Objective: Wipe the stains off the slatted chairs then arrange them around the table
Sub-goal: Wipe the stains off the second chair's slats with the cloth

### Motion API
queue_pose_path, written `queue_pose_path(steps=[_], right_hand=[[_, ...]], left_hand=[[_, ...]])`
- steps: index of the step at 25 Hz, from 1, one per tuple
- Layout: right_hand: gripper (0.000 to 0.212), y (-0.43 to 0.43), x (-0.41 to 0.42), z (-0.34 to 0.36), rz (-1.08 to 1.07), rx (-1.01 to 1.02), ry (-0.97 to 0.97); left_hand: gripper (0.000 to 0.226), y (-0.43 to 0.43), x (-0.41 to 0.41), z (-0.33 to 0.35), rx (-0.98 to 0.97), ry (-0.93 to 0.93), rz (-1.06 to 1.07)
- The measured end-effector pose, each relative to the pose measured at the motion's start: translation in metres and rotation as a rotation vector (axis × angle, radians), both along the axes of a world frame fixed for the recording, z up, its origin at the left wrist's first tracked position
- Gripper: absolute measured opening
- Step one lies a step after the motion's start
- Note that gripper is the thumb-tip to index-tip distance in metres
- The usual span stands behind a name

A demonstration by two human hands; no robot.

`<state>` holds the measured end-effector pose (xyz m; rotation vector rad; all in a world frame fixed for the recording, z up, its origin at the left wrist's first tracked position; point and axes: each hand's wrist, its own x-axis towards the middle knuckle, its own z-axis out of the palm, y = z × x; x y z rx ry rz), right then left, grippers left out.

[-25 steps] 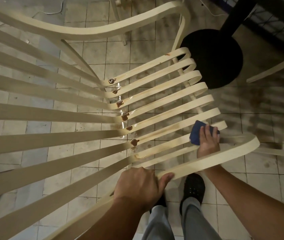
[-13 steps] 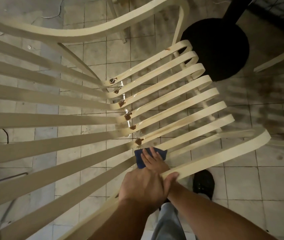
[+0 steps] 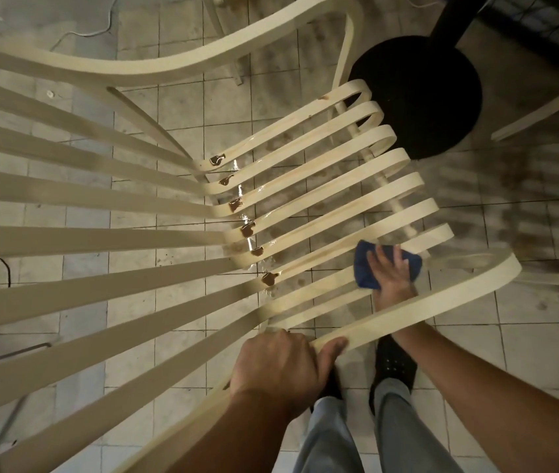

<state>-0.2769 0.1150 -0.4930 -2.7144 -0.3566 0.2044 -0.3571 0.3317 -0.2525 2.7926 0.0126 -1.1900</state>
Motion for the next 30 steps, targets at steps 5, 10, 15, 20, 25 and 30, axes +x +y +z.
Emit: queue_pose_path(steps=[5, 10, 15, 20, 25, 30], right_hand=[[0.092, 0.117, -0.074, 0.000, 0.304, -0.049, 0.066], [0.099, 0.154, -0.106, -0.012, 0.533, -0.154, 0.293], [0.051, 0.051, -0.039, -0.017, 0.372, -0.060, -0.109], [0.070, -0.049, 0.044, -0.014, -0.152, -0.032, -0.067], [0.060, 0.007, 0.012, 0.005, -0.381, 0.046, -0.042], [0.085, 0.120, -0.073, -0.001, 0.050, 0.020, 0.208]], left_hand=[[0.087, -0.003, 0.003, 0.005, 0.052, 0.045, -0.076], [0.090, -0.004, 0.004, 0.001, 0.069, 0.054, -0.106], [0.090, -0.001, 0.003, 0.001, 0.044, 0.029, -0.045], [0.092, -0.001, 0.002, 0.002, 0.006, -0.002, -0.020], [0.094, 0.000, 0.002, -0.001, 0.007, 0.002, -0.021], [0.089, -0.001, 0.004, -0.003, 0.041, 0.040, -0.071]])
